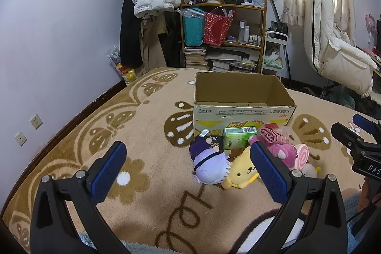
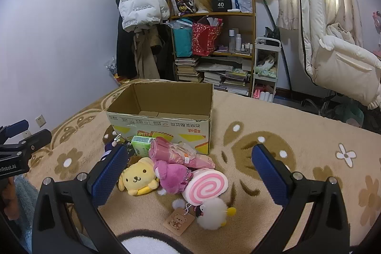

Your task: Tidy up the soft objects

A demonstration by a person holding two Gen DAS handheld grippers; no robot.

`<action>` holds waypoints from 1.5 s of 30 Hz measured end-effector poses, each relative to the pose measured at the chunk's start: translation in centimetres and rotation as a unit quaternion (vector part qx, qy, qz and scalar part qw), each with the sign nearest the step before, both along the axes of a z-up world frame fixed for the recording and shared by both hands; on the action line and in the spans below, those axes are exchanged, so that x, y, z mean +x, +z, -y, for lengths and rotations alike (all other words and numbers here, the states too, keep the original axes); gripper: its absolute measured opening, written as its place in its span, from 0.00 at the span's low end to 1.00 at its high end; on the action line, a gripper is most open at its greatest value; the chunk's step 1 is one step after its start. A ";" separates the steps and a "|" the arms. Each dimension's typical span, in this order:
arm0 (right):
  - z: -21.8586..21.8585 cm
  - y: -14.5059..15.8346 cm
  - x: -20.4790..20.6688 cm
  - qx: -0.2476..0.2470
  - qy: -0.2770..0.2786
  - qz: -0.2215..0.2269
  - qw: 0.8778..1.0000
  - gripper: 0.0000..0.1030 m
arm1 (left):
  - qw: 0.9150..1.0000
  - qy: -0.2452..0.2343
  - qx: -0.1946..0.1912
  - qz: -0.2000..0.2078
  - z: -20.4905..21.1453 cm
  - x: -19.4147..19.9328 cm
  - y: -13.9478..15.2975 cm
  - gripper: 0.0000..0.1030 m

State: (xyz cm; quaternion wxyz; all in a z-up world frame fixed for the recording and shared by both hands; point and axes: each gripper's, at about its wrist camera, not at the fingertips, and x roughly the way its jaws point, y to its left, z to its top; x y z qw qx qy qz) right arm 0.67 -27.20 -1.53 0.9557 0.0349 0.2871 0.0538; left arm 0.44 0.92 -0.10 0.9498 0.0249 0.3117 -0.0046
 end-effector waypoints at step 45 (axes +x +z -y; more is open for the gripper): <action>-0.2 -0.4 0.2 -0.005 0.002 -0.005 1.000 1.00 | 1.000 -0.007 0.008 -0.004 0.1 0.1 -0.7 1.00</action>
